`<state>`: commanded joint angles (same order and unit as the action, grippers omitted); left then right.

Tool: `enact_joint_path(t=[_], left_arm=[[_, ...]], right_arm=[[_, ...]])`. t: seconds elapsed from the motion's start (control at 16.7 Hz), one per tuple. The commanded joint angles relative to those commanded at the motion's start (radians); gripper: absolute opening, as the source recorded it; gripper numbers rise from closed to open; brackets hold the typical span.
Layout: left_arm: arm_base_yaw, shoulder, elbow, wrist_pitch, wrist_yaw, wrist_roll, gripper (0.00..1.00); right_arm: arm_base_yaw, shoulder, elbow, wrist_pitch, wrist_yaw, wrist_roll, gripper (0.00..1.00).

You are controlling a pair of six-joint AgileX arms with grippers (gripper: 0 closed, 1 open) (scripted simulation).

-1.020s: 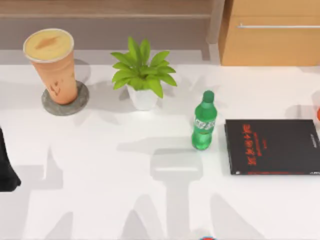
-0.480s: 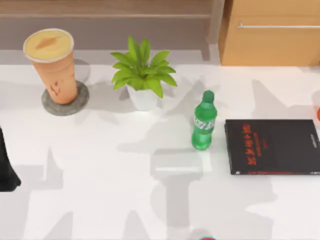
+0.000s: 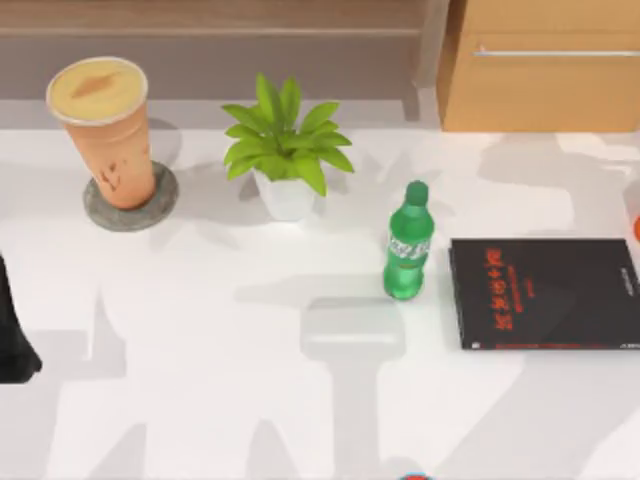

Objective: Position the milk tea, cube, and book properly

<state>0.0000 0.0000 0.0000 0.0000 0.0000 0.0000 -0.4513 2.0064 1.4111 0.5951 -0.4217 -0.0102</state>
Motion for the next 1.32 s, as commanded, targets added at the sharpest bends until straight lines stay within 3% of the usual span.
enact_joint_path(t=[1.14,1.32], left_arm=[[0.000,0.000,0.000,0.000,0.000,0.000,1.00],[0.000,0.000,0.000,0.000,0.000,0.000,1.00]], right_arm=[[0.023,0.112,0.161,-0.048,0.025,-0.001,1.00],[0.023,0.112,0.161,-0.048,0.025,-0.001,0.77]])
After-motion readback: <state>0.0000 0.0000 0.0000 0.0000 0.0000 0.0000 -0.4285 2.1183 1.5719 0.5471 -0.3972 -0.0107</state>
